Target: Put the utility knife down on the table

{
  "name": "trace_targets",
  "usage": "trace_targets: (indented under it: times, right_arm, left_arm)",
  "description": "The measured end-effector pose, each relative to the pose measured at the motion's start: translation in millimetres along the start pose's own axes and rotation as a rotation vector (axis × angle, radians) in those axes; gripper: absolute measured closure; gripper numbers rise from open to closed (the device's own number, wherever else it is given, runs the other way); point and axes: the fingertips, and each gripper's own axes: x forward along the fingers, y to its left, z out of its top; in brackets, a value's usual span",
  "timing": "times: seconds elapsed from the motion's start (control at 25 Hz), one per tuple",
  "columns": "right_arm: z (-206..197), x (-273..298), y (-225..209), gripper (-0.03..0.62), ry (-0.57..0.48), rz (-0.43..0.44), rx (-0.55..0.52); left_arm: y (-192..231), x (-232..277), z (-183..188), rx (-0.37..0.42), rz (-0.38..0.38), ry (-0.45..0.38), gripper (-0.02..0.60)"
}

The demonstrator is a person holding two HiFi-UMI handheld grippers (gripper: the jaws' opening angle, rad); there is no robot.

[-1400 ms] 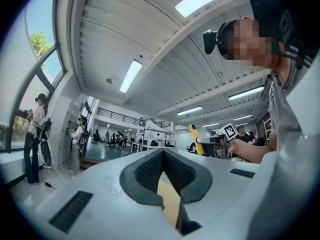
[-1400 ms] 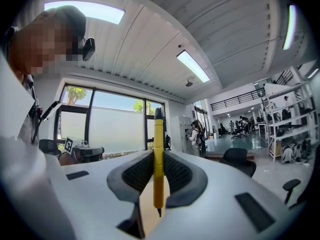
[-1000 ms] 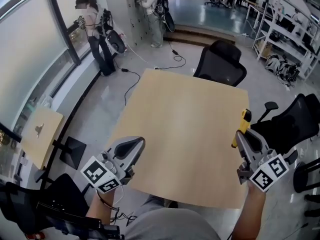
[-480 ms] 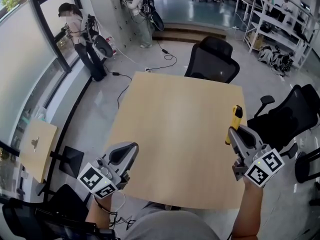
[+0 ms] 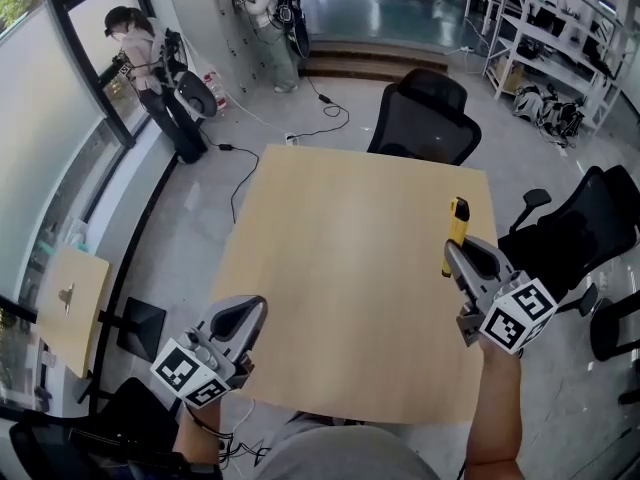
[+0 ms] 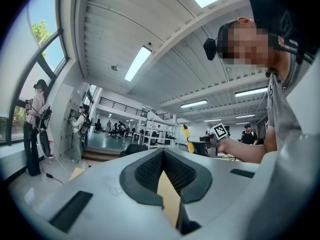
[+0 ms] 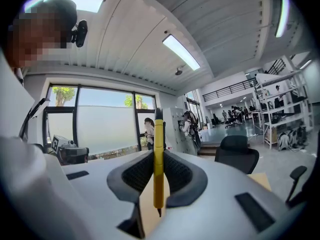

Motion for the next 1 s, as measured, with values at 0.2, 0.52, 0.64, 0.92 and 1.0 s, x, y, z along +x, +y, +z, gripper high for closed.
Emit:
trace_targets:
  times: [0.2, 0.52, 0.64, 0.92, 1.0]
  right_arm:
    - [-11.0, 48.7, -10.0, 0.533, 0.042, -0.007, 0.002]
    - [-27.3, 113.2, -22.1, 0.533, 0.101, -0.018, -0.020]
    - [-38.0, 133.7, -30.5, 0.533, 0.124, -0.031, -0.031]
    - [-61.5, 174.1, -43.3, 0.533, 0.176, -0.053, -0.076]
    - [-68.1, 183.8, -46.5, 0.533, 0.189, -0.049, -0.088]
  left_arm:
    - [30.4, -9.7, -6.3, -0.023, 0.027, 0.002, 0.576]
    - [64.2, -16.8, -17.8, -0.054, 0.049, 0.008, 0.577]
    - [74.0, -17.6, -24.3, -0.065, 0.052, 0.012, 0.577]
    - [89.5, -20.1, -37.0, -0.077, 0.049, 0.027, 0.577]
    - [92.2, -20.2, -40.5, -0.080, 0.049, 0.031, 0.576]
